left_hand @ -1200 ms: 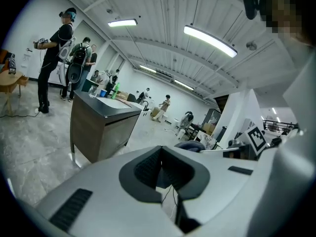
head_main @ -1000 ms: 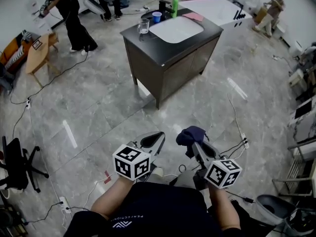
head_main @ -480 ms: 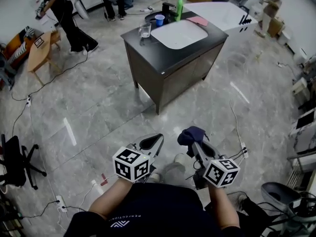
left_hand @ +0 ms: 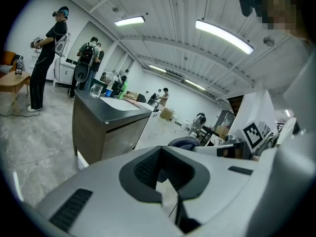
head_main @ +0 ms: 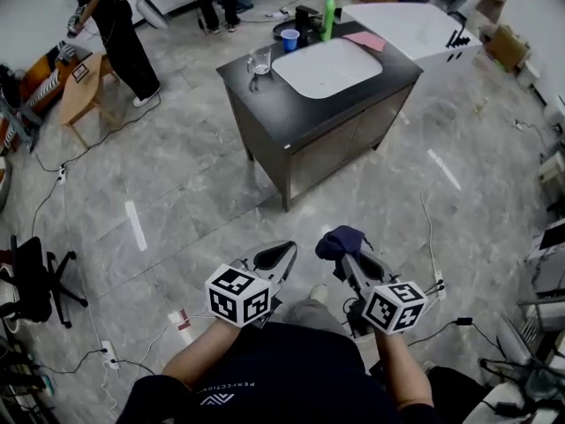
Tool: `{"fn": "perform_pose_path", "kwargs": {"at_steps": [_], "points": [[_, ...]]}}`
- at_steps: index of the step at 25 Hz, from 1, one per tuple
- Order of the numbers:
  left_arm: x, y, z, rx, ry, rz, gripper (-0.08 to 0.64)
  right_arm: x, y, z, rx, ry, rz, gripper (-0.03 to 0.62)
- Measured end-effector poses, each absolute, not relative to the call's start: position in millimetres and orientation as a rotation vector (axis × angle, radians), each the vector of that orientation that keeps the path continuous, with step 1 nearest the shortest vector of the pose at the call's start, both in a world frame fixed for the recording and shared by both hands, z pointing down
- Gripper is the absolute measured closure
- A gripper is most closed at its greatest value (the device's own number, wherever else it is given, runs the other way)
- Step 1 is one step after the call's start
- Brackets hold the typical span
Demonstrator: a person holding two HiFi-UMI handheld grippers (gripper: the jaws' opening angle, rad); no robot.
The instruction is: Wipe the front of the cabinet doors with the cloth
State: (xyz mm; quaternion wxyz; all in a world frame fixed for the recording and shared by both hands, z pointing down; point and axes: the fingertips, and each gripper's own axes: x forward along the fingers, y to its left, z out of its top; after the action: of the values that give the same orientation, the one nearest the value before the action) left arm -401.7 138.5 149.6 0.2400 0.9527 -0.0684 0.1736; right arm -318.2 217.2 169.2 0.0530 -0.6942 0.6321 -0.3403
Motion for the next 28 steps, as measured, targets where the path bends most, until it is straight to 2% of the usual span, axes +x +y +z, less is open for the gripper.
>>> {"fn": "perform_pose_path", "kwargs": {"at_steps": [14, 28], "points": [[-301.2, 127.9, 156.8, 2.611, -0.322, 0.422, 0.560, -235.5, 200.2, 186.3, -1.966, 2.081, -1.090, 0.525], [-260.0, 91.2, 178.2, 2.541, -0.430, 0.432, 0.560, -196.1, 168.7, 201.3, -1.932, 2.036, -1.137, 0.525]]}}
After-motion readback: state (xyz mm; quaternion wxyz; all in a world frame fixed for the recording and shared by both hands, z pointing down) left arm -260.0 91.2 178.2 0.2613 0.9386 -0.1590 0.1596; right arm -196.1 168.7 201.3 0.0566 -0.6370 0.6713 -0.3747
